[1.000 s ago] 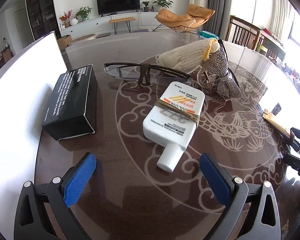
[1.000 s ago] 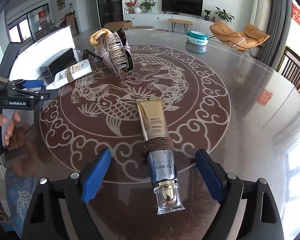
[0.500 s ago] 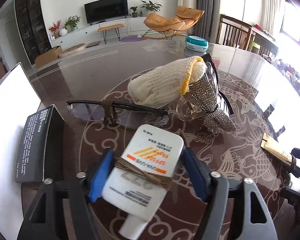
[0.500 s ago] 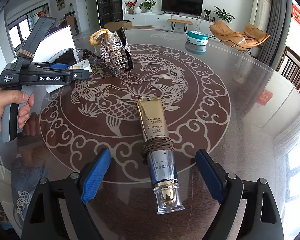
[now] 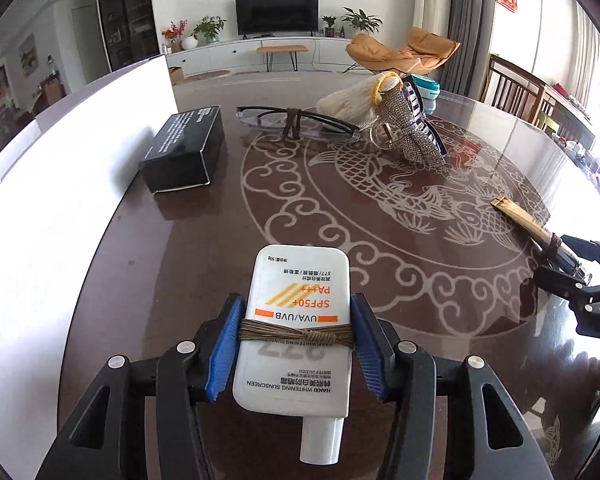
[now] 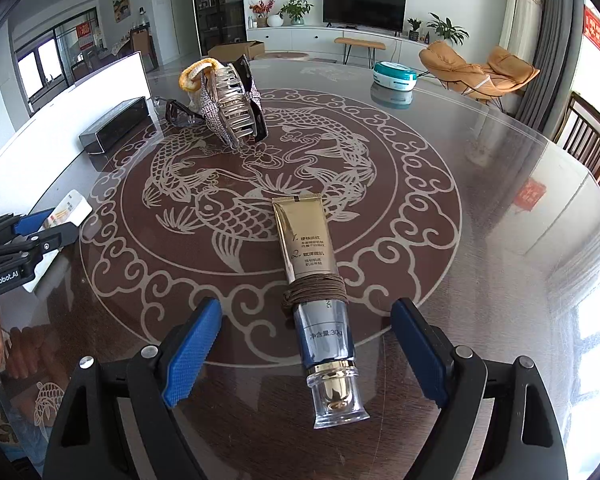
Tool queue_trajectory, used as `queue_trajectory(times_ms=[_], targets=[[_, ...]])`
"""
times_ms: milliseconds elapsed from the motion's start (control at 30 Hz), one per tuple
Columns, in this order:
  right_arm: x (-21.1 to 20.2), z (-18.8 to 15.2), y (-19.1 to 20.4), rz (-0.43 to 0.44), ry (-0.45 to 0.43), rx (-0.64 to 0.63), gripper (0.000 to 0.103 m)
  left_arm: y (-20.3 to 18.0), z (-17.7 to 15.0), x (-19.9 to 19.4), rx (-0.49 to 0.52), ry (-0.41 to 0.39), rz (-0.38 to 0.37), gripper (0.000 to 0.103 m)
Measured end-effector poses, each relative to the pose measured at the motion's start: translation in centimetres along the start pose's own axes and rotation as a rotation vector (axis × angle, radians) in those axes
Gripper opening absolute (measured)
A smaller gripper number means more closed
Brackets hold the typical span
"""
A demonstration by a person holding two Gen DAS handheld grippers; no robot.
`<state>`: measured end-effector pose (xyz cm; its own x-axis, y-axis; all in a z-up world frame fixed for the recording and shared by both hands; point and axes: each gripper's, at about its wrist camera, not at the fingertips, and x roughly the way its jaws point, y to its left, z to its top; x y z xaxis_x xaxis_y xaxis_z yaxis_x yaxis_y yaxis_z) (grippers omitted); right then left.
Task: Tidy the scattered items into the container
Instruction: 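Carry the sunscreen bottle and gold tube over the container and release both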
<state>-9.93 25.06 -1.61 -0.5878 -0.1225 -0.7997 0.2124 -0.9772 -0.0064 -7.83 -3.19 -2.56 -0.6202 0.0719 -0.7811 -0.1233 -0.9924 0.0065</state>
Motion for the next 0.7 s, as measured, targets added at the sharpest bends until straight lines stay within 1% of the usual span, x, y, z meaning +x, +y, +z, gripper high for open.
queue_trajectory(times_ms=[67,133,167,200,233,267,333,400,467,533,700], targets=[[0.0,0.0,0.0,0.000,0.000,0.000,0.087,0.1,-0.1,0.1,-0.003,0.002,0.006,0.056],[0.0,0.0,0.0,0.000,0.000,0.000,0.087,-0.1,0.2,0.3,-0.009,0.009,0.038,0.072],[0.0,0.0,0.0,-0.001,0.000,0.000,0.087,0.2,0.2,0.4,-0.026,0.017,0.044,0.078],[0.0,0.0,0.0,-0.001,0.000,0.000,0.087,0.6,0.2,0.6,-0.048,0.025,0.040,0.086],[0.0,0.0,0.0,-0.001,0.000,0.000,0.087,0.9,0.2,0.7,-0.060,0.030,0.038,0.089],[0.0,0.0,0.0,-0.001,0.000,0.000,0.087,0.9,0.2,0.7,-0.058,0.031,0.042,0.090],[0.0,0.0,0.0,0.000,0.000,0.000,0.087,0.5,0.2,0.9,-0.042,0.038,0.042,0.097],[0.0,0.0,0.0,0.000,0.000,0.000,0.087,0.4,0.1,1.0,-0.035,0.043,0.037,0.100],[0.0,0.0,0.0,0.006,0.002,-0.001,0.089,0.4,0.1,1.1,-0.035,0.044,0.037,0.100],[0.1,0.0,0.0,0.013,0.005,-0.005,0.093,0.4,0.1,1.1,-0.032,0.048,0.031,0.103],[0.1,0.0,-0.1,0.040,0.005,0.000,0.097,0.3,0.1,1.1,-0.029,0.050,0.031,0.103]])
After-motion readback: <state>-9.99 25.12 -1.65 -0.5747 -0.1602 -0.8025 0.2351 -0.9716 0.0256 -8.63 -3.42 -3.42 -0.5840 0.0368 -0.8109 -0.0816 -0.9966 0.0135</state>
